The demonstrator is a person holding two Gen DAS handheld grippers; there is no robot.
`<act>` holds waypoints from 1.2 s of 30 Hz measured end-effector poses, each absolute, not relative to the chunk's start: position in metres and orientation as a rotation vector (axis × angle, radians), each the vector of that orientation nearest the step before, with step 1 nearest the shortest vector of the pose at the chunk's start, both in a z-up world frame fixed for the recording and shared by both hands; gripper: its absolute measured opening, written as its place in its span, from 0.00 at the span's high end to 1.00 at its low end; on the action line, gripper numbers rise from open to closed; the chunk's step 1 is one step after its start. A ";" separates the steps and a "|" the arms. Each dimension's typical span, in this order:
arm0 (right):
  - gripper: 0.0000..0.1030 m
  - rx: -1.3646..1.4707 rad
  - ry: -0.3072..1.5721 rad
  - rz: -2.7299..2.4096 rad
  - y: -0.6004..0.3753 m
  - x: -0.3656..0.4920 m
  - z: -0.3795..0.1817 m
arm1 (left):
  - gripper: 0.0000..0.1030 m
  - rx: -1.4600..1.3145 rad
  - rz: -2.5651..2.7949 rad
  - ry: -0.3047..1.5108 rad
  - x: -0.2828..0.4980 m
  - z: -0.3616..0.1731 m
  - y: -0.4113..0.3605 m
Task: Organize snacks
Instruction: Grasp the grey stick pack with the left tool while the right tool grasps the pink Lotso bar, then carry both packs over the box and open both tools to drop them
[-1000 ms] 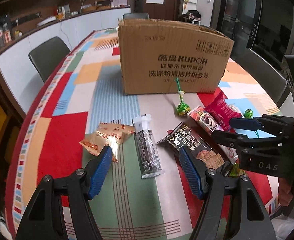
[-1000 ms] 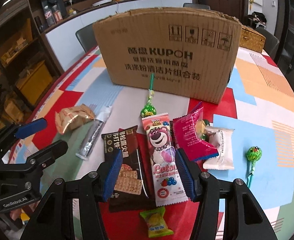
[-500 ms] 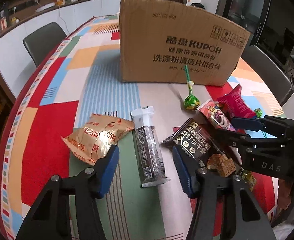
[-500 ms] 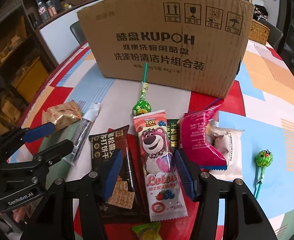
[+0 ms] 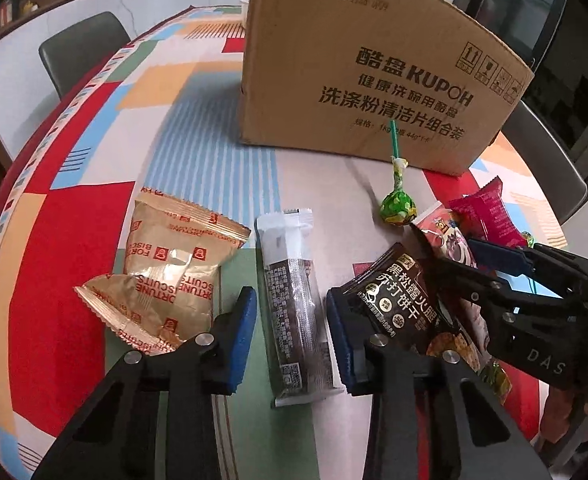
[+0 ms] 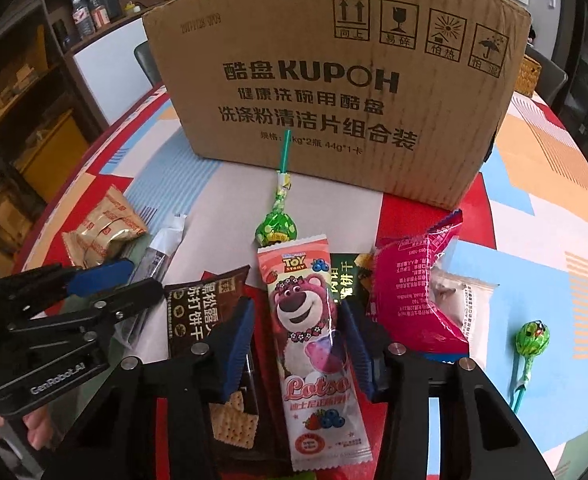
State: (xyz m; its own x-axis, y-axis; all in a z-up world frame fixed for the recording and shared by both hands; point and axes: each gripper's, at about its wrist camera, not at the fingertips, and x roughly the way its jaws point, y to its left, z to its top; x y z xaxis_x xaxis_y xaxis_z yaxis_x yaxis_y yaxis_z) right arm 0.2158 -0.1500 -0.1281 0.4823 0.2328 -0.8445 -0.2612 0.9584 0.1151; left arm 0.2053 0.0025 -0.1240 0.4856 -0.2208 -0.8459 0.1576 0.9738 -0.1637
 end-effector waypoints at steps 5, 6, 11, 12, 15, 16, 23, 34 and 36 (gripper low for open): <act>0.66 -0.054 1.010 0.294 -0.147 0.217 -0.129 | 0.79 -0.044 -0.214 1.043 0.206 -0.125 -0.001; 0.66 -0.063 1.006 0.291 -0.147 0.217 -0.130 | 0.80 -0.043 -0.216 1.044 0.206 -0.125 -0.002; 0.69 -0.052 1.001 0.297 -0.149 0.216 -0.129 | 0.81 -0.057 -0.239 1.057 0.203 -0.123 -0.004; 0.69 -0.042 1.004 0.301 -0.149 0.216 -0.129 | 0.81 -0.058 -0.241 1.056 0.201 -0.121 -0.005; 0.69 -0.030 0.998 0.305 -0.154 0.213 -0.125 | 0.81 -0.058 -0.243 1.039 0.196 -0.114 -0.005; 0.69 -0.030 0.994 0.306 -0.154 0.211 -0.123 | 0.81 -0.056 -0.242 1.033 0.195 -0.112 -0.005; 0.69 -0.022 0.955 0.313 -0.158 0.202 -0.109 | 0.81 -0.035 -0.241 0.964 0.181 -0.086 -0.008; 0.69 0.001 0.855 0.325 -0.164 0.187 -0.074 | 0.81 -0.008 -0.232 0.836 0.163 -0.042 -0.011; 0.69 0.008 0.829 0.332 -0.165 0.184 -0.064 | 0.81 -0.002 -0.233 0.813 0.162 -0.034 -0.013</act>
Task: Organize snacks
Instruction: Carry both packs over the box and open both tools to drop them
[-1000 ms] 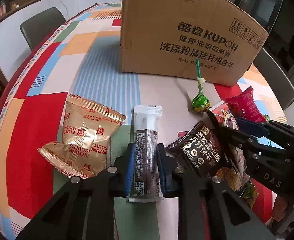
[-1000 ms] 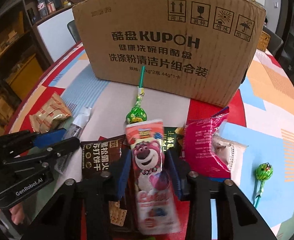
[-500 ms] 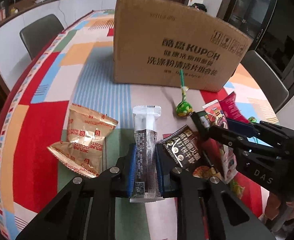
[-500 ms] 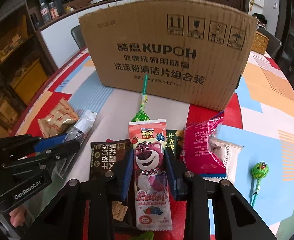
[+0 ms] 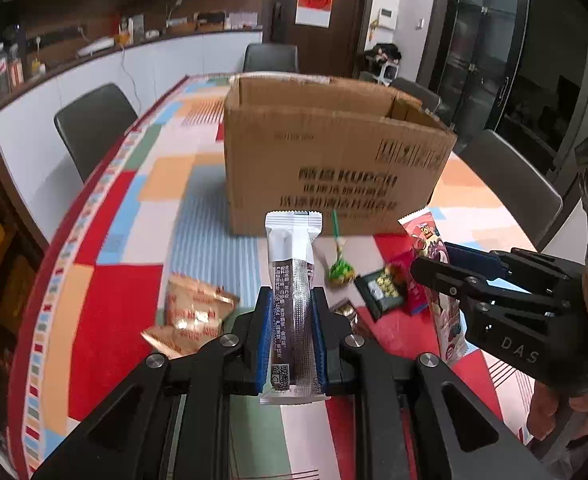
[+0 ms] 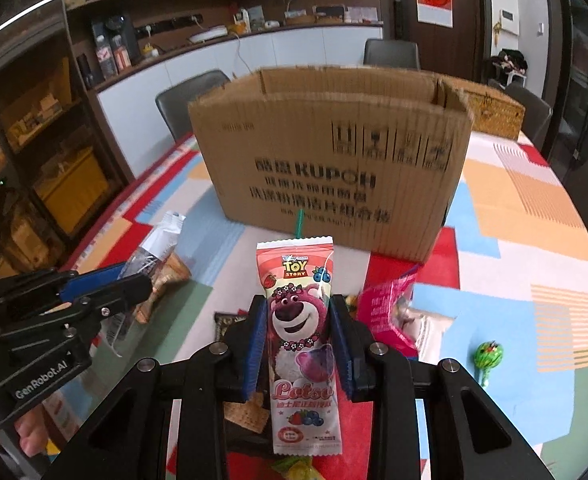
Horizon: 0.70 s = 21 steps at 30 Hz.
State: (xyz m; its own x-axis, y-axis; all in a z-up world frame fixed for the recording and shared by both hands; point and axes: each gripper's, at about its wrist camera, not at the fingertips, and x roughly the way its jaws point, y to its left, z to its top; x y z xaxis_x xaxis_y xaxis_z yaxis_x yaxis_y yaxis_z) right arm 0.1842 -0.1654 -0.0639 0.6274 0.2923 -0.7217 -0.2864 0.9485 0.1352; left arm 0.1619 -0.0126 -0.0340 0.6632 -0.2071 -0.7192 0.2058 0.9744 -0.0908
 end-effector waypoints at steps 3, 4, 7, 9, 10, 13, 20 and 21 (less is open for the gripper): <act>0.69 0.012 0.790 0.337 -0.168 0.183 -0.050 | 0.81 0.001 -0.239 0.780 0.163 -0.022 -0.015; 0.69 0.013 0.778 0.338 -0.168 0.183 -0.046 | 0.81 0.005 -0.243 0.765 0.163 -0.017 -0.016; 0.69 0.015 0.733 0.339 -0.171 0.186 -0.031 | 0.81 0.009 -0.253 0.726 0.166 -0.003 -0.018; 0.69 0.020 0.701 0.339 -0.173 0.188 -0.020 | 0.81 0.011 -0.259 0.695 0.169 0.008 -0.020; 0.69 0.022 0.689 0.337 -0.174 0.189 -0.016 | 0.81 0.013 -0.262 0.679 0.170 0.013 -0.021; 0.69 0.028 0.641 0.329 -0.178 0.193 0.001 | 0.81 0.027 -0.271 0.626 0.176 0.030 -0.026; 0.69 0.039 0.553 0.315 -0.185 0.208 0.034 | 0.81 0.048 -0.287 0.544 0.197 0.060 -0.035; 0.69 0.040 0.542 0.313 -0.187 0.212 0.039 | 0.81 0.052 -0.285 0.537 0.202 0.063 -0.036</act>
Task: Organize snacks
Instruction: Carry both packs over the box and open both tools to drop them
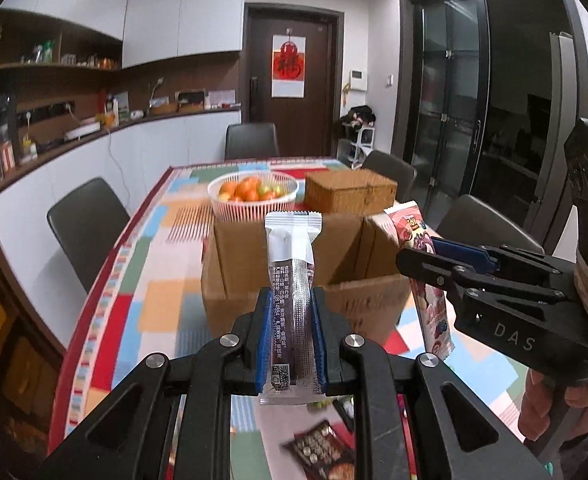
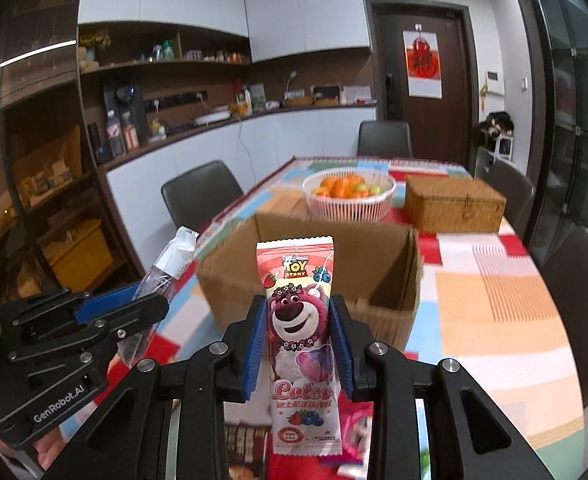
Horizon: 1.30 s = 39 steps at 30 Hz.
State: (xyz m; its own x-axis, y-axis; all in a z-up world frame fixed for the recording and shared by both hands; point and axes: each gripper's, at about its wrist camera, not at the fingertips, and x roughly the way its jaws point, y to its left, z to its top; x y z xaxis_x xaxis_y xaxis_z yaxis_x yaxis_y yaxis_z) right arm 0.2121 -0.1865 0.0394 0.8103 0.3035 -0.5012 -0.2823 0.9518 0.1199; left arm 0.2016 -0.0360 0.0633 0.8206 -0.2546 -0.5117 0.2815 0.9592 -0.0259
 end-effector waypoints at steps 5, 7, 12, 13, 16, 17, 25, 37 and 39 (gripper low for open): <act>0.69 0.062 0.513 0.305 -0.193 0.235 0.057 | 0.81 0.063 -0.292 0.505 0.223 0.081 -0.040; 0.69 0.069 0.511 0.300 -0.194 0.246 0.062 | 0.81 0.066 -0.289 0.496 0.232 0.087 -0.040; 0.69 0.085 0.508 0.296 -0.196 0.270 0.069 | 0.81 0.069 -0.307 0.487 0.255 0.097 -0.043; 0.69 0.086 0.510 0.294 -0.196 0.275 0.070 | 0.81 0.064 -0.307 0.489 0.262 0.097 -0.043; 0.69 0.086 0.512 0.294 -0.194 0.288 0.073 | 0.81 0.057 -0.308 0.508 0.281 0.096 -0.042; 0.69 0.085 0.515 0.291 -0.193 0.294 0.074 | 0.81 0.058 -0.308 0.517 0.288 0.095 -0.042; 0.69 0.063 0.571 0.247 -0.189 0.341 0.068 | 0.81 0.040 -0.315 0.629 0.337 0.075 -0.041; 0.42 0.119 0.732 0.258 -0.189 0.379 0.032 | 0.54 0.059 -0.258 0.710 0.343 0.054 -0.037; 0.41 0.126 0.716 0.242 -0.190 0.369 0.033 | 0.50 0.076 -0.247 0.694 0.332 0.058 -0.031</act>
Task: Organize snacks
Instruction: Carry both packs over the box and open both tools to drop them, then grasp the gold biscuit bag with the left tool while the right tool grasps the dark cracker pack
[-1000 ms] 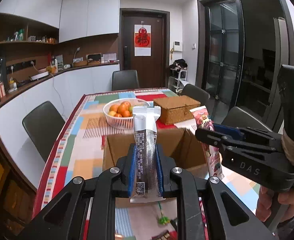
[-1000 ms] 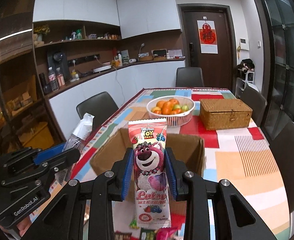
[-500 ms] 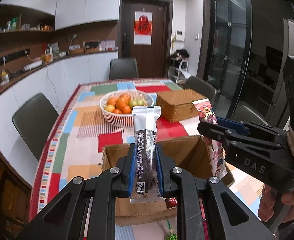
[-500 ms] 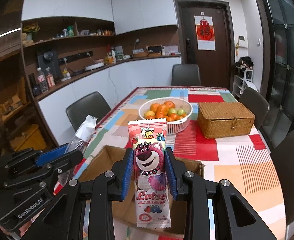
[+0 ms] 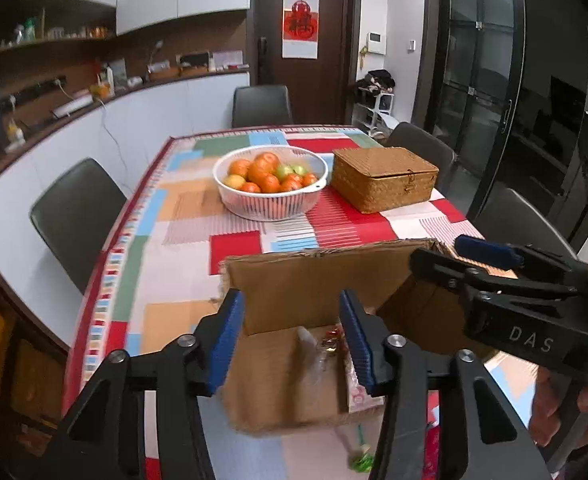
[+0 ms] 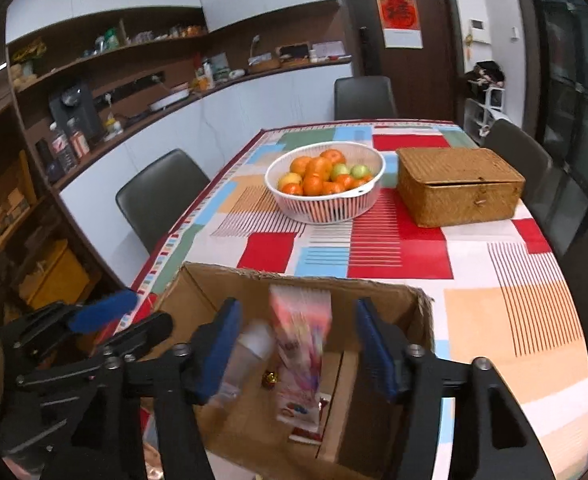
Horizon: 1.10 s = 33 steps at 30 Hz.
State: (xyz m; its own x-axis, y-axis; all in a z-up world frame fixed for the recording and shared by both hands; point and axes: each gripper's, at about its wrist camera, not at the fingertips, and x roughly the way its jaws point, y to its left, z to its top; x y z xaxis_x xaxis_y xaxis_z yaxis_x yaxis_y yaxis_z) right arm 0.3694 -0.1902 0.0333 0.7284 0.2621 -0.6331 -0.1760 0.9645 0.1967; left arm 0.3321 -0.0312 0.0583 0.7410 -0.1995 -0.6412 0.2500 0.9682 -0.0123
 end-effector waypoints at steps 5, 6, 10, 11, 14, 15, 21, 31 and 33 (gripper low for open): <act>0.39 0.059 0.660 0.225 -0.181 0.331 0.043 | 0.45 0.114 -0.220 0.644 0.296 0.071 -0.018; 0.38 0.051 0.652 0.226 -0.178 0.324 0.045 | 0.45 0.112 -0.213 0.640 0.289 0.073 -0.015; 0.33 0.025 0.613 0.248 -0.165 0.291 0.052 | 0.45 0.120 -0.220 0.633 0.263 0.077 -0.004; 0.32 0.024 0.608 0.257 -0.162 0.285 0.053 | 0.44 0.131 -0.218 0.634 0.255 0.077 -0.001; 0.29 0.009 0.605 0.281 -0.152 0.268 0.054 | 0.41 0.146 -0.217 0.642 0.242 0.074 0.006; 0.29 -0.001 0.606 0.288 -0.147 0.262 0.054 | 0.41 0.152 -0.214 0.649 0.237 0.072 0.009; 0.29 -0.044 0.655 0.334 -0.127 0.244 0.037 | 0.40 0.177 -0.196 0.694 0.215 0.054 0.021; 0.29 -0.049 0.819 0.393 -0.108 0.227 -0.015 | 0.36 0.224 -0.195 0.794 0.194 0.012 0.032; 0.29 -0.046 0.862 0.402 -0.106 0.225 -0.027 | 0.36 0.217 -0.204 0.825 0.192 0.001 0.033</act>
State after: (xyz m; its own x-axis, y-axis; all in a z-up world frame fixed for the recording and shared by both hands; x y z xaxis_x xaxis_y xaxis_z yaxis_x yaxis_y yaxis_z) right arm 0.2246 -0.1056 -0.0271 0.5812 0.3255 -0.7458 -0.3620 0.9242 0.1213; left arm 0.1922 0.0328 0.0012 0.6617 -0.0951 -0.7437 0.2630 0.9583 0.1114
